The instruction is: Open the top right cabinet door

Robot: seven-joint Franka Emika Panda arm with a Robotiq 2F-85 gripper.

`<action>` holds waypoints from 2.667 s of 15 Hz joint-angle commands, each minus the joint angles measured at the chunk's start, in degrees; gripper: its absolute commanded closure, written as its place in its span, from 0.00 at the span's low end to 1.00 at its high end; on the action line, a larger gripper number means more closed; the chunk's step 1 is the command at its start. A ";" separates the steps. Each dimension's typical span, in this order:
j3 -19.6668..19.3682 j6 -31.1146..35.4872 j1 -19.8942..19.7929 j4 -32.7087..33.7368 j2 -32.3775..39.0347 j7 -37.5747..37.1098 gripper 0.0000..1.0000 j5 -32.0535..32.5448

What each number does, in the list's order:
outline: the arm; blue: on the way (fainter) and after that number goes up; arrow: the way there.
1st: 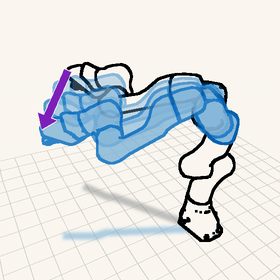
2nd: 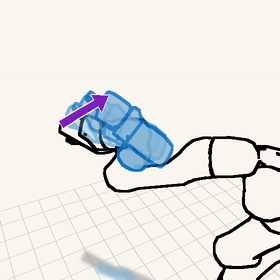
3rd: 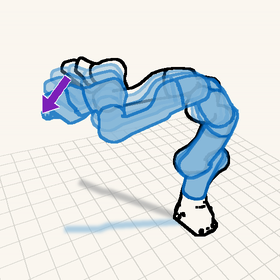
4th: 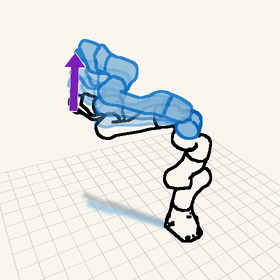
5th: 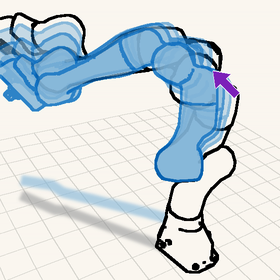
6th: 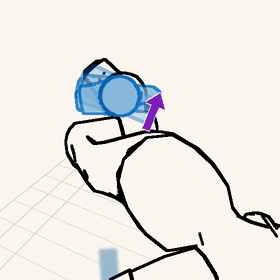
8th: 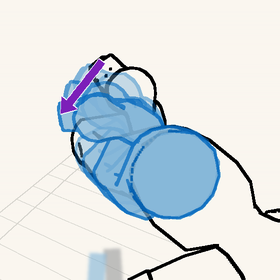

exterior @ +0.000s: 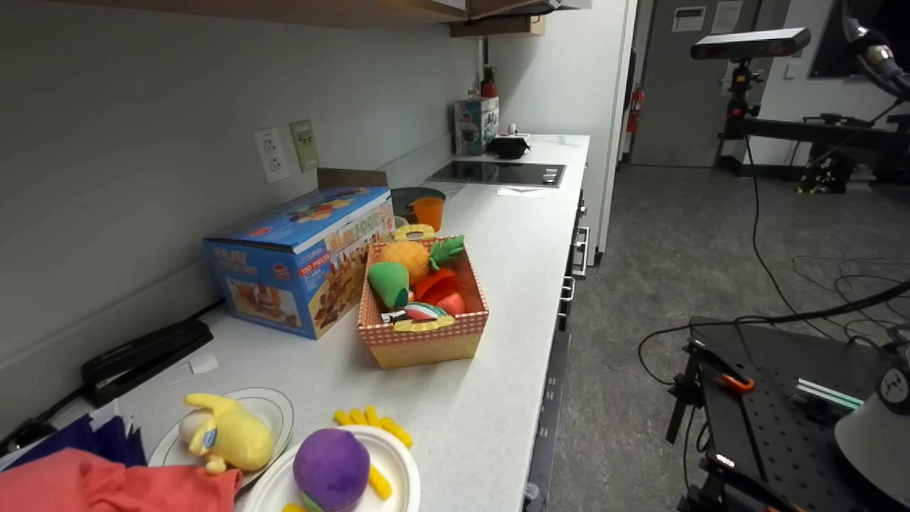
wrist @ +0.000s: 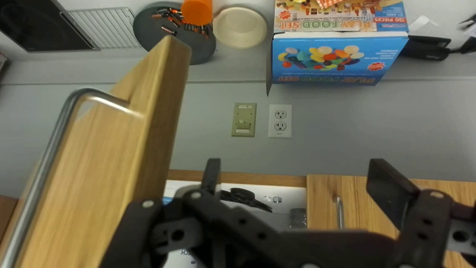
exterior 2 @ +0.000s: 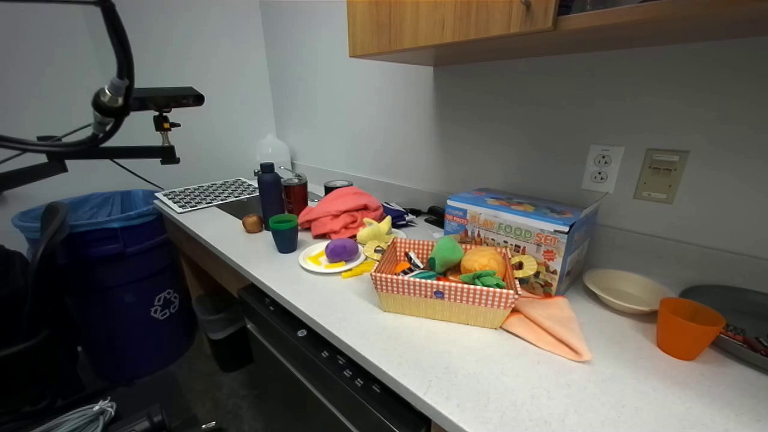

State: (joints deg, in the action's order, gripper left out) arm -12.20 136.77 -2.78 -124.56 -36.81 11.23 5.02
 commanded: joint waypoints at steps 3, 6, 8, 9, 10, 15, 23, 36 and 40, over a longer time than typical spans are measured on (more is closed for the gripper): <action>5.51 6.84 -7.31 1.79 4.05 -7.26 0.00 6.47; 8.88 6.92 -12.69 1.98 3.07 -14.33 0.00 12.43; 10.67 5.39 -16.39 2.37 2.34 -17.97 0.00 16.54; 11.28 4.76 -18.08 2.48 2.11 -19.62 0.00 18.45; 11.87 4.34 -19.84 2.54 1.90 -21.31 0.00 20.40; 8.39 5.33 -28.46 -0.44 2.15 -26.00 0.00 29.45; 4.99 1.60 -37.22 4.35 10.00 -37.10 0.00 38.54; 3.15 2.11 -26.93 1.44 -0.06 -30.17 0.00 33.07; 2.57 2.50 -24.35 0.51 -2.43 -27.54 0.00 30.81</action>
State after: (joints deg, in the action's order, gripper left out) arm -8.24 139.81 -29.86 -122.71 -36.68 -19.60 38.08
